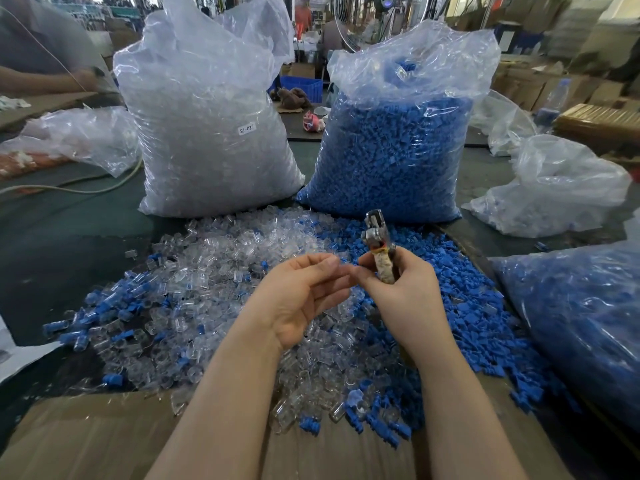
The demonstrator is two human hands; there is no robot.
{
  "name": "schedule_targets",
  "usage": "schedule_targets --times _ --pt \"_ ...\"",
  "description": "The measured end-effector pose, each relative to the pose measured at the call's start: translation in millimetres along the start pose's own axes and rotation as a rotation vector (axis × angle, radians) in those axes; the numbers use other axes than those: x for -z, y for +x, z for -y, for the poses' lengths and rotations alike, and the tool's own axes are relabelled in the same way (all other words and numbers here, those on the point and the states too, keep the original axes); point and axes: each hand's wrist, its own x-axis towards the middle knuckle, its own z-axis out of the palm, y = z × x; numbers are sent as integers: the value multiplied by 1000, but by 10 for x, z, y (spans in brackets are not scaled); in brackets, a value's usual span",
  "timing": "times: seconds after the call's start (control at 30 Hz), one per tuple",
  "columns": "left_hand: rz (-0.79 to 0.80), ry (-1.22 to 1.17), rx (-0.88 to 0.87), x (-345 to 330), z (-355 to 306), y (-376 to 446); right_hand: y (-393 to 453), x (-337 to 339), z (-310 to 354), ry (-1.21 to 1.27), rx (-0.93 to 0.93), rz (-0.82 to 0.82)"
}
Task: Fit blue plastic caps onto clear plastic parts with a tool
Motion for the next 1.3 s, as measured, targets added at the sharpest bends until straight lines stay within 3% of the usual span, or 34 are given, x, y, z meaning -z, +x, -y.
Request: schedule_targets --times 0.23,0.53,0.77,1.3 --pt "10 -60 41 -6 -2 -5 5 -36 -9 -19 22 -85" --pt "-18 -136 50 -34 -6 -23 -11 -23 -20 10 60 53" --pt "-49 -136 68 -33 -14 -18 0 -19 -33 20 91 -15" --pt "-229 203 -261 -101 75 5 -11 -35 -23 -50 91 -148"
